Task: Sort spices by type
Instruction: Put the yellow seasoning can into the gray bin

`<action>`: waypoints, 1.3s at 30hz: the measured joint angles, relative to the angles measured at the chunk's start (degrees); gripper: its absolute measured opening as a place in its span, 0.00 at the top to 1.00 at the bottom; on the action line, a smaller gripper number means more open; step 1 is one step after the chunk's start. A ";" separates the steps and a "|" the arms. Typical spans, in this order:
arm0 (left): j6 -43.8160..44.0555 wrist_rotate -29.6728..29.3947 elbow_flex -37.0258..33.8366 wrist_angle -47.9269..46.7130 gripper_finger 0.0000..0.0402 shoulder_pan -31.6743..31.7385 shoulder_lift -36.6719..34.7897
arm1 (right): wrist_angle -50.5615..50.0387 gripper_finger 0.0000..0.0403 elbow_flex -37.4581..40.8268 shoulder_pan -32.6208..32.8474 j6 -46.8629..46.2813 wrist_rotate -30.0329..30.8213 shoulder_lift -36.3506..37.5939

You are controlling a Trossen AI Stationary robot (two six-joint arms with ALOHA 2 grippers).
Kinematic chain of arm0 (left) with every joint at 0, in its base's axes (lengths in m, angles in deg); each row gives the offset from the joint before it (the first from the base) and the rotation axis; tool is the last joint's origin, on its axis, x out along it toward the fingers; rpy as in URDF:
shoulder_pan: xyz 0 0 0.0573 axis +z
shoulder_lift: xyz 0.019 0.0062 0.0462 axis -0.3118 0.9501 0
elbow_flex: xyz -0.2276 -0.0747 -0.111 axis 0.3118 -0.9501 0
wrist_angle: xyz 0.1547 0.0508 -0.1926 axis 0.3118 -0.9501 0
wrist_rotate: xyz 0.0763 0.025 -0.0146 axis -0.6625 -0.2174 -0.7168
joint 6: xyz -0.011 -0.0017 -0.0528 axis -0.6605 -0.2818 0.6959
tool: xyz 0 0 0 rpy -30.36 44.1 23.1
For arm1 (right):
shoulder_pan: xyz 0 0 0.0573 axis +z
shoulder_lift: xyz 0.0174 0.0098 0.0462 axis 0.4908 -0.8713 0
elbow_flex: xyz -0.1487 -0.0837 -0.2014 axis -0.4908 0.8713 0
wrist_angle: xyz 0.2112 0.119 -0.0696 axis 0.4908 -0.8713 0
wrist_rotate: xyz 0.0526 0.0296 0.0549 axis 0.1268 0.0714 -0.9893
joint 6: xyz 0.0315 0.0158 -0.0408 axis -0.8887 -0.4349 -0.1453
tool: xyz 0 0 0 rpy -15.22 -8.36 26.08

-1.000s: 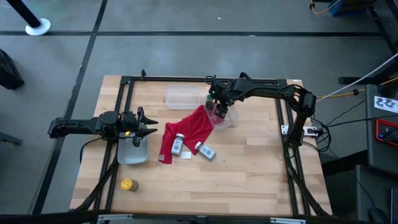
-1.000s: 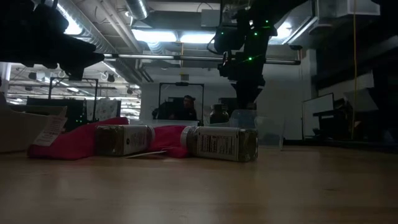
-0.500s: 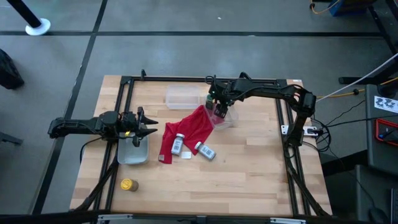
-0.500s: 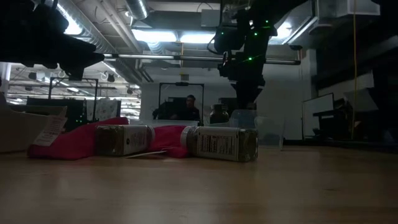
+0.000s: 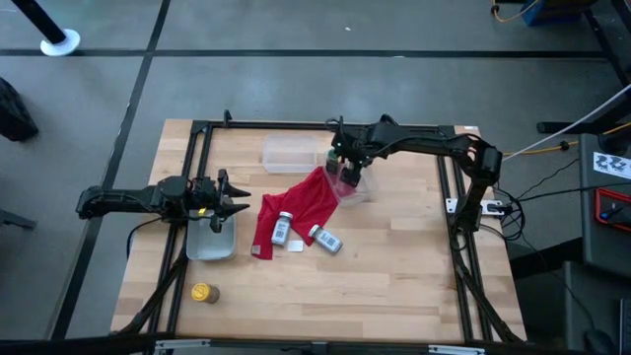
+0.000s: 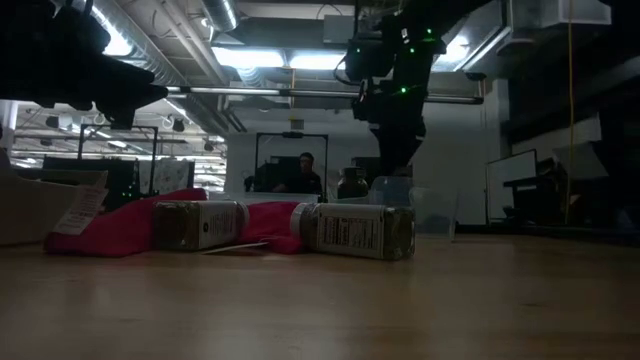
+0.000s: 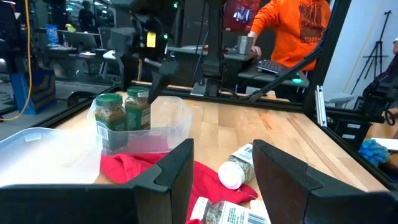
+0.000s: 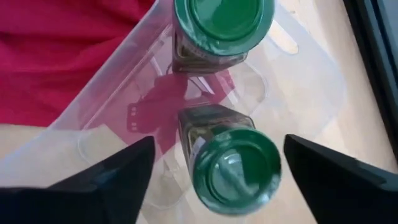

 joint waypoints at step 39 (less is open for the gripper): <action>0.01 0.00 0.00 -0.02 0.63 0.02 -0.01 | 28.60 0.02 40.93 40.06 -21.37 15.50 58.20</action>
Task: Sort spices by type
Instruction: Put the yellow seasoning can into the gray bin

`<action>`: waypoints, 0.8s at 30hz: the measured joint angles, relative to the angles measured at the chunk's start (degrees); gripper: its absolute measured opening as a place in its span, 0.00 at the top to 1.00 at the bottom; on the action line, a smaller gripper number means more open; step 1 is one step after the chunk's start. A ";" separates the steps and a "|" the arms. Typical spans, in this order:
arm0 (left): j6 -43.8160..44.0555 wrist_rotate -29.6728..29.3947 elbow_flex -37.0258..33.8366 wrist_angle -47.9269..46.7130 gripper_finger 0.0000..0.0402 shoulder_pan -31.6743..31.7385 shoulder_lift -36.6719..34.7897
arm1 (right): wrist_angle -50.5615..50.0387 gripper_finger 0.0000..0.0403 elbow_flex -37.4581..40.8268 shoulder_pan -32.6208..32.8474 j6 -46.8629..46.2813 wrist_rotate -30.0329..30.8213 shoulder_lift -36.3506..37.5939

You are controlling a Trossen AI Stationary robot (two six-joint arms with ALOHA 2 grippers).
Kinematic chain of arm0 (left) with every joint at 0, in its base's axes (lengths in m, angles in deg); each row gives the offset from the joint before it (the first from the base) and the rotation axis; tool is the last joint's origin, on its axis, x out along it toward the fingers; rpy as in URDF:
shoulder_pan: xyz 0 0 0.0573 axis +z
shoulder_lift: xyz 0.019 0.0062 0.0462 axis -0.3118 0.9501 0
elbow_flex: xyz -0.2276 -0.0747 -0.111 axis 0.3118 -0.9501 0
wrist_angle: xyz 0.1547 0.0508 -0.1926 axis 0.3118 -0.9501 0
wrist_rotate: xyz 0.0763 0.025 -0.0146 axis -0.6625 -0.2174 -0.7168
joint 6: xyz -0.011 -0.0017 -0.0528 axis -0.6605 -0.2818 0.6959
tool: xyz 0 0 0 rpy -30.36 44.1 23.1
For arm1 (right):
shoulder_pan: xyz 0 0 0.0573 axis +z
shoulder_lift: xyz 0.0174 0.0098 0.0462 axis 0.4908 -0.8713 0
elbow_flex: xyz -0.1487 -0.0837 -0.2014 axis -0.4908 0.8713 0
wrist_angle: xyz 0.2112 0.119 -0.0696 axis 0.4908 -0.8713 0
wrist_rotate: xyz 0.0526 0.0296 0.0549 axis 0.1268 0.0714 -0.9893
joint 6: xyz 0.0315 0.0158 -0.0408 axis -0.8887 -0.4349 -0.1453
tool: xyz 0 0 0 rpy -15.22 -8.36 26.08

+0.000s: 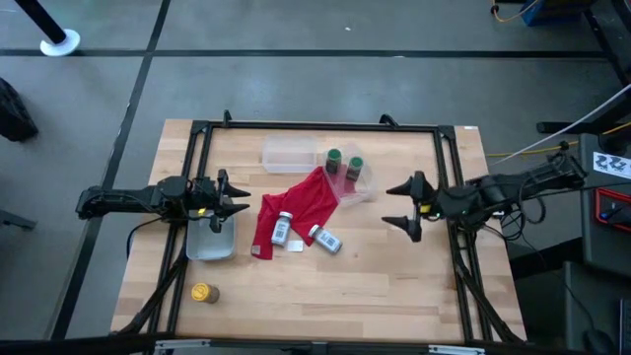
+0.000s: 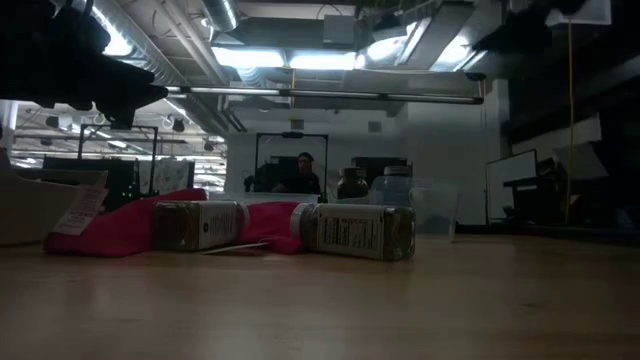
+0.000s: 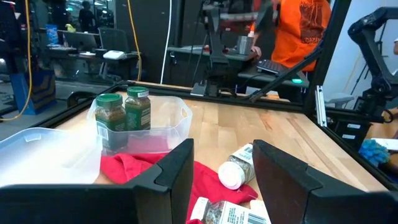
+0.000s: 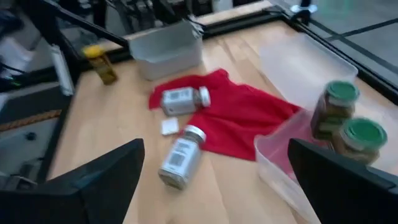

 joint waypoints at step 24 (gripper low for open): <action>15.85 -0.17 1.46 1.27 0.63 -0.13 0.06 | 8.14 0.02 18.24 15.40 -9.03 30.65 2.26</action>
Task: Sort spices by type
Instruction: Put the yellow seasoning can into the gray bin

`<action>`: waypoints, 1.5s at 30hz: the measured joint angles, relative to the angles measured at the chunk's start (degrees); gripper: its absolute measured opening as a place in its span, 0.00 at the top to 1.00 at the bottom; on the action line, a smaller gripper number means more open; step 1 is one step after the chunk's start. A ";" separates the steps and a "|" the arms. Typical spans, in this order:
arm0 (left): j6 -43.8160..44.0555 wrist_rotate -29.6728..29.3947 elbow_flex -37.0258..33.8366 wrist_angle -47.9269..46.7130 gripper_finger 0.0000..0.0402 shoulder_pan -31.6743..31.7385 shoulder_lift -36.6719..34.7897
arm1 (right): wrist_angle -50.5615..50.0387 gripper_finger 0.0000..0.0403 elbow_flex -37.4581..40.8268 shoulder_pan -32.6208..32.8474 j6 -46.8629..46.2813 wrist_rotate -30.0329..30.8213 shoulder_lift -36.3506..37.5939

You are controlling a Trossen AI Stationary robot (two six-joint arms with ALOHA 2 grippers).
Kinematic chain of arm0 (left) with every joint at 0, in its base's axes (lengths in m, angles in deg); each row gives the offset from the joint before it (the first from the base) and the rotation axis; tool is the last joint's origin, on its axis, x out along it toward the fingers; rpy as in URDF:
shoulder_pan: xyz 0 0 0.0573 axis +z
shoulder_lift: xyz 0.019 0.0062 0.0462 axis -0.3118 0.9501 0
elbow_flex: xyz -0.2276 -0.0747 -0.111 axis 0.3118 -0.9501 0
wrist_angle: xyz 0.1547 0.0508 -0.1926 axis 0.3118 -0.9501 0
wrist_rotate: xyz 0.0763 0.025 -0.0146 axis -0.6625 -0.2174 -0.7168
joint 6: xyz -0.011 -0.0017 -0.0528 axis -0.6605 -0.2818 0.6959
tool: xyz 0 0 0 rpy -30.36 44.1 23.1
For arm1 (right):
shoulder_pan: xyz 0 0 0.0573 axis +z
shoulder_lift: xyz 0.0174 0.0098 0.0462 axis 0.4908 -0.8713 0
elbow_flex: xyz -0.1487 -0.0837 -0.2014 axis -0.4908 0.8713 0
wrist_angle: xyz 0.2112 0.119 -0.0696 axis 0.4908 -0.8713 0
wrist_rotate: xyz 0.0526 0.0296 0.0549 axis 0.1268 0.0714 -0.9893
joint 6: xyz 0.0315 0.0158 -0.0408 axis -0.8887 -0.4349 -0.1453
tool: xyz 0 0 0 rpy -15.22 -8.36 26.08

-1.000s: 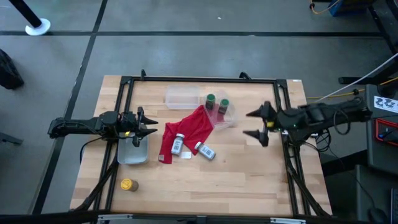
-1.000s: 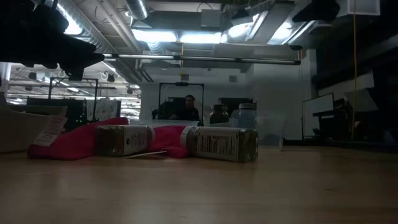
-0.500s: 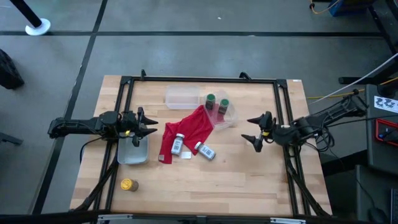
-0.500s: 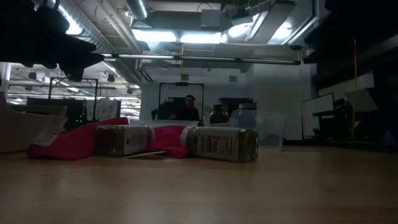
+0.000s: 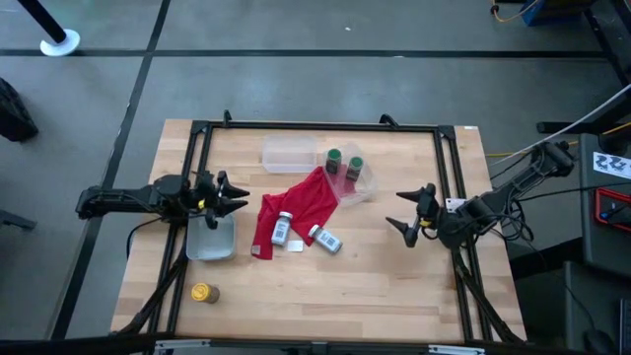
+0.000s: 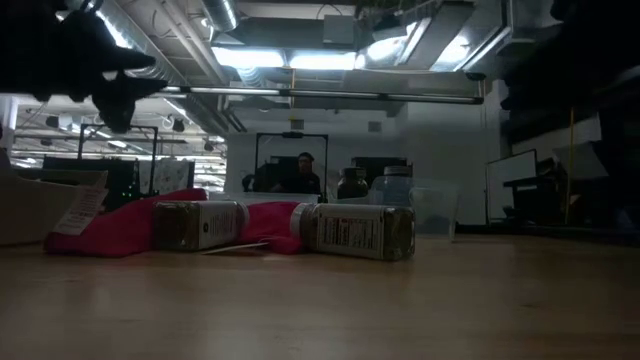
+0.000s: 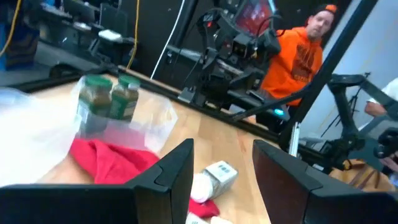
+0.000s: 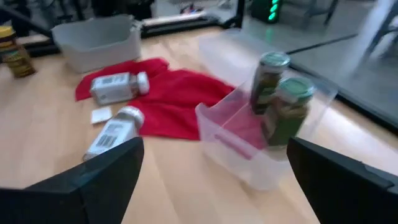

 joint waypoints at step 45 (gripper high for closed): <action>36.27 24.92 59.17 -71.27 0.63 -16.28 58.39 | 10.11 0.02 0.02 -31.09 12.54 -46.81 3.98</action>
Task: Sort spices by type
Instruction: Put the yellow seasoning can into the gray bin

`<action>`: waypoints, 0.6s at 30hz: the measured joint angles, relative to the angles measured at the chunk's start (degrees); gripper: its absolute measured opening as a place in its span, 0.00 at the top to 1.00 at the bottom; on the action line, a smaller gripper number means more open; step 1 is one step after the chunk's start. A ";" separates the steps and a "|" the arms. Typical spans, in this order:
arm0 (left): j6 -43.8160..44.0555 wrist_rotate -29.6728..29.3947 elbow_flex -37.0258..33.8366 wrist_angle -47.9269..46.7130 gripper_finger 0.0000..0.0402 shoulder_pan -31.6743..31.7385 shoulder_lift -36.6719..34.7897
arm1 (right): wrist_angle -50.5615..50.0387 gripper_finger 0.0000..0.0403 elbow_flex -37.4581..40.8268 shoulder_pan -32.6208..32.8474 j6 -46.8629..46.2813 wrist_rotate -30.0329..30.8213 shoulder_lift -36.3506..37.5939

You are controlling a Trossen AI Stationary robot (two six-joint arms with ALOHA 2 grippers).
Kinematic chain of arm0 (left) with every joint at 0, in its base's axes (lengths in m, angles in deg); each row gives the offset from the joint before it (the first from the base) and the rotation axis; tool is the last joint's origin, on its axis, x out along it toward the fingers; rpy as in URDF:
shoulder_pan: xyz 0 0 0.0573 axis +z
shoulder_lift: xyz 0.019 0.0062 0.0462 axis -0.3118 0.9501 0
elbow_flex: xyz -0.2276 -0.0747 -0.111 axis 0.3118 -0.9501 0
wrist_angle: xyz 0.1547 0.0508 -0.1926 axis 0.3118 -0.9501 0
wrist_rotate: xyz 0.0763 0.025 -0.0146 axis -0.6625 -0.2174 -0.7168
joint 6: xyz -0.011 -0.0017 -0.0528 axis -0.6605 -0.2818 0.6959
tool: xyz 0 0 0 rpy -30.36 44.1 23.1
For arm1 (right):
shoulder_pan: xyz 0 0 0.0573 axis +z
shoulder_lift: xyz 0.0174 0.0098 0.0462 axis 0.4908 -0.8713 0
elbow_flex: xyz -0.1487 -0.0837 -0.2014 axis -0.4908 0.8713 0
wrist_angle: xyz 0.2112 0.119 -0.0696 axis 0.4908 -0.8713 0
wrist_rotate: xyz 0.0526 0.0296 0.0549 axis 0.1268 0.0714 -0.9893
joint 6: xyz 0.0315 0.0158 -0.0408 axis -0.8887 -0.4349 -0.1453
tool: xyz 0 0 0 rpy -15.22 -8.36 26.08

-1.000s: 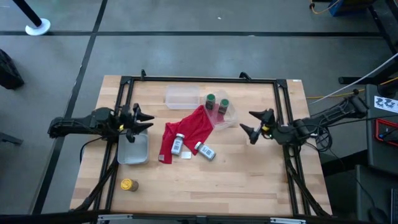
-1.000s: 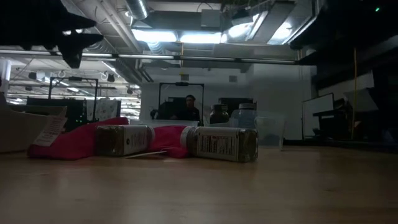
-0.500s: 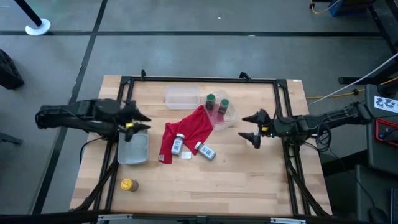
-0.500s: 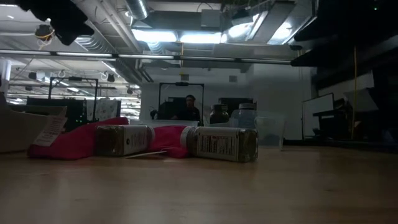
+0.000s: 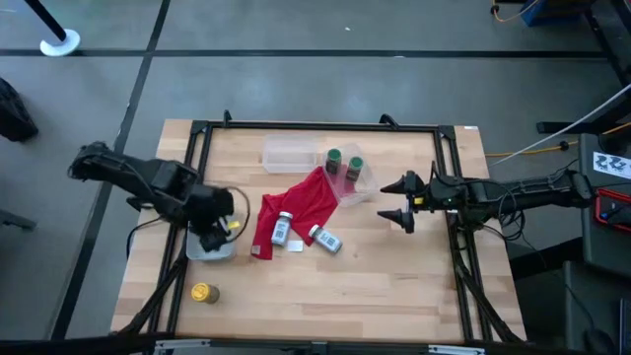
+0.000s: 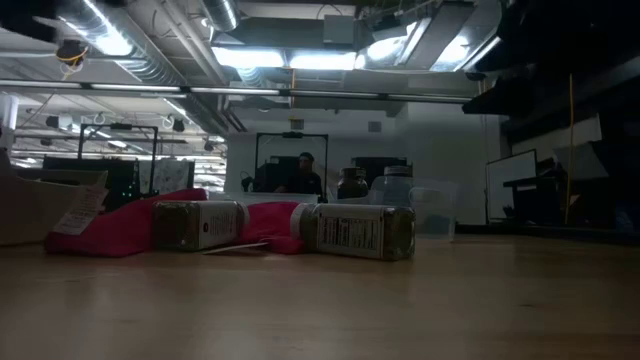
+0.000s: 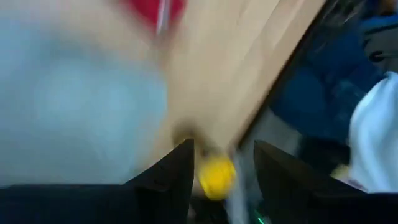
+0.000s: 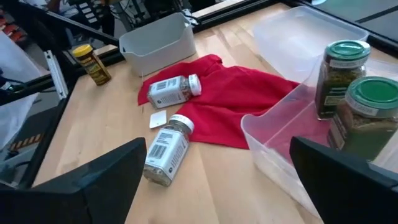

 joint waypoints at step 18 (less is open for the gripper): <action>57.26 11.33 0.20 -3.49 0.49 -16.98 4.70 | -0.35 0.02 0.00 0.00 3.38 -7.11 0.00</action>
